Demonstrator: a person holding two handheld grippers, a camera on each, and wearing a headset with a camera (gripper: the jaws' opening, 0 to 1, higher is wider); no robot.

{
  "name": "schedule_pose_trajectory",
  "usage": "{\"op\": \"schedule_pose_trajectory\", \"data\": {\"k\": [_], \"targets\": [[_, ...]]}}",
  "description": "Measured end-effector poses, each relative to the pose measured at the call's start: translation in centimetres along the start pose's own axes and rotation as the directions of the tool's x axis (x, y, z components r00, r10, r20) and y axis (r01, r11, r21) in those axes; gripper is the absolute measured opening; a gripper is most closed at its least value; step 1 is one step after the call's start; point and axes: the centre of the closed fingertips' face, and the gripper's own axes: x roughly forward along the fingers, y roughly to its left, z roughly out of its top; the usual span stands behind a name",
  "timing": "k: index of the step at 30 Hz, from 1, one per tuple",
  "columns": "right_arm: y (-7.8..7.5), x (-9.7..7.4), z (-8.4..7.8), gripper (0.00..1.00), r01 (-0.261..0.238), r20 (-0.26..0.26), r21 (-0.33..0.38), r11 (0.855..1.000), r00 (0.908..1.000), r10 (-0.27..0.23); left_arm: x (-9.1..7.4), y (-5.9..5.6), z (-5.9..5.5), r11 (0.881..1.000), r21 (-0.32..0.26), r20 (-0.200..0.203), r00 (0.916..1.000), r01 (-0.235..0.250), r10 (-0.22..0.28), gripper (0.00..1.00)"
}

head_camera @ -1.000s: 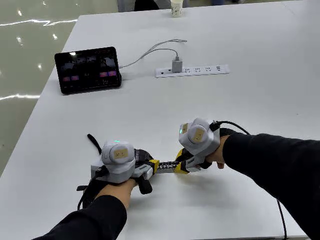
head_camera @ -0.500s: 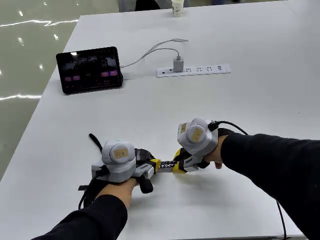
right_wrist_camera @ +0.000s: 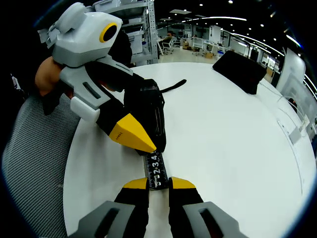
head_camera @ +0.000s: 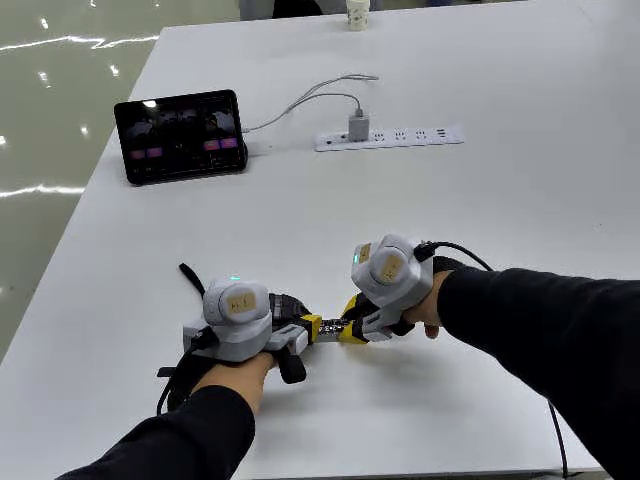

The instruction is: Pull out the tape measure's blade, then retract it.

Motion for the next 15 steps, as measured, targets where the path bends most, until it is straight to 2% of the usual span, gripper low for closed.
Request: {"op": "schedule_pose_trajectory", "data": {"k": [15], "targets": [[0.14,0.47,0.65,0.11,0.002,0.025,0.030,1.000,0.9997,-0.003,-0.03,-0.04,-0.03,1.000,-0.001,-0.001,1.0000,0.001,-0.001,0.61]]}}
